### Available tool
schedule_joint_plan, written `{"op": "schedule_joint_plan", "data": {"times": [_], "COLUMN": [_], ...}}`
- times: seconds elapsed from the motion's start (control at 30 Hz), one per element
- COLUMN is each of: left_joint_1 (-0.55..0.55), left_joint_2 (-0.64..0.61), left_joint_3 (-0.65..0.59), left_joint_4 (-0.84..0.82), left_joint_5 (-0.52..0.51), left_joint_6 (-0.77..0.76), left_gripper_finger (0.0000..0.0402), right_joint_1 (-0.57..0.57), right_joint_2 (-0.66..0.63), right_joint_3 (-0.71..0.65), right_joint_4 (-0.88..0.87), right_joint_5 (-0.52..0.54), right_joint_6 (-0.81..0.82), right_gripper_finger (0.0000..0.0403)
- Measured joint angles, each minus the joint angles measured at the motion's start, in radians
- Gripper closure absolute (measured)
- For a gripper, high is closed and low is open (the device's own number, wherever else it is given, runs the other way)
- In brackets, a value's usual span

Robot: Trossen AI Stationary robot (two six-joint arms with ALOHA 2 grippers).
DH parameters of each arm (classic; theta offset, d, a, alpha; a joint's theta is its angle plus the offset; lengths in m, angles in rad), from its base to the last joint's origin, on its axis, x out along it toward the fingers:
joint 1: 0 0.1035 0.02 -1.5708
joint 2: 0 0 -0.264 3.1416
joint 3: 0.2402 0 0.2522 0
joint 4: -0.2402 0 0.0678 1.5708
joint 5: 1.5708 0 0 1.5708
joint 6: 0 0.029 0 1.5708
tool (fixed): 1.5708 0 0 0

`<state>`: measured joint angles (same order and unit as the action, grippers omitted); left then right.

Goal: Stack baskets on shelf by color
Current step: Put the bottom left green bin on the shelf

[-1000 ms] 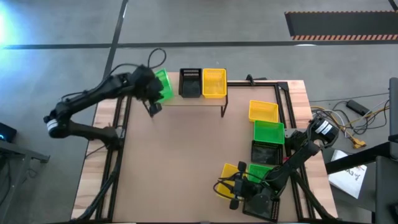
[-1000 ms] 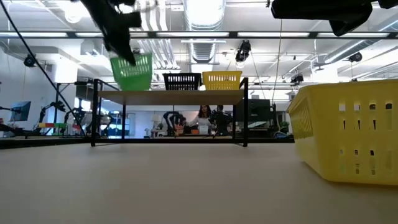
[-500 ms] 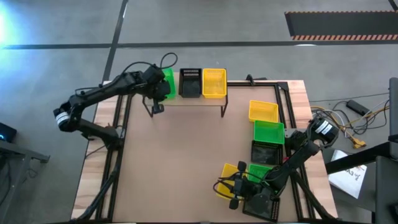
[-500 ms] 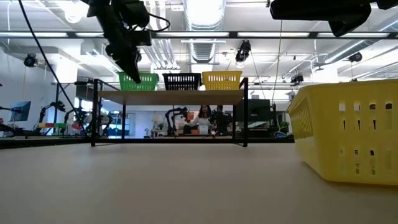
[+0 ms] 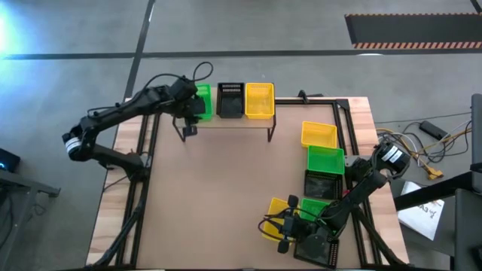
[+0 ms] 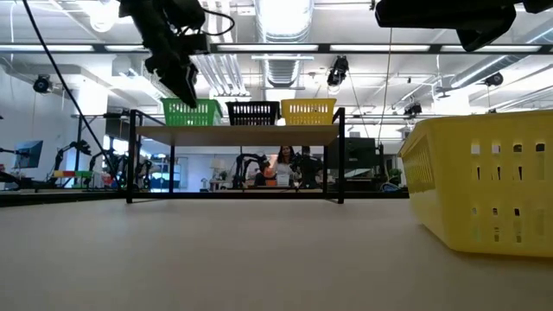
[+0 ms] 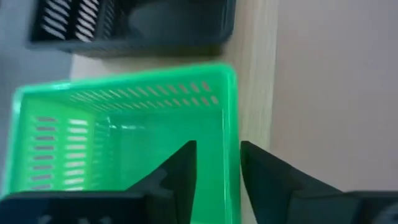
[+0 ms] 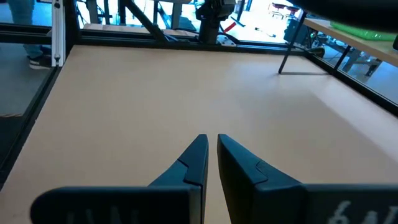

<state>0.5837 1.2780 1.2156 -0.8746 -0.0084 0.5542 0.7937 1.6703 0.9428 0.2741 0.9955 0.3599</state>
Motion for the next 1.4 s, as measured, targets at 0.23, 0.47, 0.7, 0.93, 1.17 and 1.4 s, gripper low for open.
{"op": "schedule_joint_plan", "data": {"times": [0.23, 0.47, 0.7, 0.93, 1.17, 1.4], "left_joint_1": [-0.019, 0.028, 0.125, 0.128, 0.12, 0.116], "left_joint_2": [-0.046, -0.044, 0.05, 0.133, 0.143, 0.122], "left_joint_3": [0.09, 0.128, 0.119, 0.126, 0.121, 0.128], "left_joint_4": [-0.072, -0.145, -0.186, -0.175, -0.069, -0.059], "left_joint_5": [-0.029, -0.386, -0.42, -0.41, -0.338, -0.329], "left_joint_6": [-0.121, -0.316, -0.417, -0.417, -0.42, -0.421], "left_gripper_finger": [0.0274, 0.0309, 0.0378, 0.0397, 0.0396, 0.0396], "right_joint_1": [0.0, 0.0, 0.0, 0.0, 0.0, 0.0], "right_joint_2": [0.0, 0.0, 0.0, 0.0, 0.001, 0.021], "right_joint_3": [0.0, 0.0, 0.0, 0.0, 0.0, 0.0], "right_joint_4": [0.0, 0.0, 0.0, -0.001, -0.004, -0.005], "right_joint_5": [0.0, 0.0, 0.0, 0.0, 0.0, 0.0], "right_joint_6": [0.0, -0.001, -0.001, -0.001, -0.001, 0.001], "right_gripper_finger": [0.0374, 0.0374, 0.0374, 0.0374, 0.0374, 0.0374]}}
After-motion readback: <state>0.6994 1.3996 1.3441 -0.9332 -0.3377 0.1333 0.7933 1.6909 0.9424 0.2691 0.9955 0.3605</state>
